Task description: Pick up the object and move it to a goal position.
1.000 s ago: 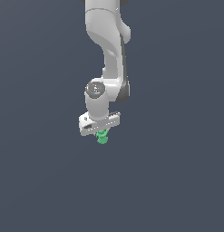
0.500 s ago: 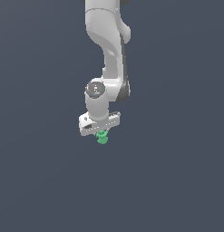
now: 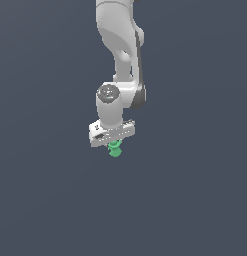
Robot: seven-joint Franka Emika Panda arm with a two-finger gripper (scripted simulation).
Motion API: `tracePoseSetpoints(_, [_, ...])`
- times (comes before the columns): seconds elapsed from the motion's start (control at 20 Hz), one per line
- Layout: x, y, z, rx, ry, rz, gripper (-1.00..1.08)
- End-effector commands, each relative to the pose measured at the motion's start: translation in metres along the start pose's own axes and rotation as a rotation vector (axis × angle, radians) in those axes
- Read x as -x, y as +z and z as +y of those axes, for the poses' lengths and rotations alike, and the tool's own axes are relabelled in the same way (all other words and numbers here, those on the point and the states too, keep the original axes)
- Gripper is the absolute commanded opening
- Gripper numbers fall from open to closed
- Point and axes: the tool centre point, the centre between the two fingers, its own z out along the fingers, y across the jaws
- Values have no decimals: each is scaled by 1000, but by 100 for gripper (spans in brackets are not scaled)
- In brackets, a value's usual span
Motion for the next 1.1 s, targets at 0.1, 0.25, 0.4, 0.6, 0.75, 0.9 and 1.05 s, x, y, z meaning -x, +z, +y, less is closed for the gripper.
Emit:
tracePoseSetpoints(0.1, [0, -23, -16, 1, -1, 1, -100])
tracePoseSetpoints(0.25, [0, -44, -30, 1, -1, 1, -100])
tracePoseSetpoints(0.4, [0, -70, -48, 2, -1, 0, -100])
tracePoseSetpoints(0.6, [0, -111, -75, 2, -1, 0, -100])
tracePoseSetpoints(0.75, [-1, -143, -97, 3, -1, 0, -100])
tracePoseSetpoints(0.9, [-1, -176, -119, 3, -2, 0, -100])
tracePoseSetpoints(1.05, [-1, -208, -140, 3, -2, 0, -100])
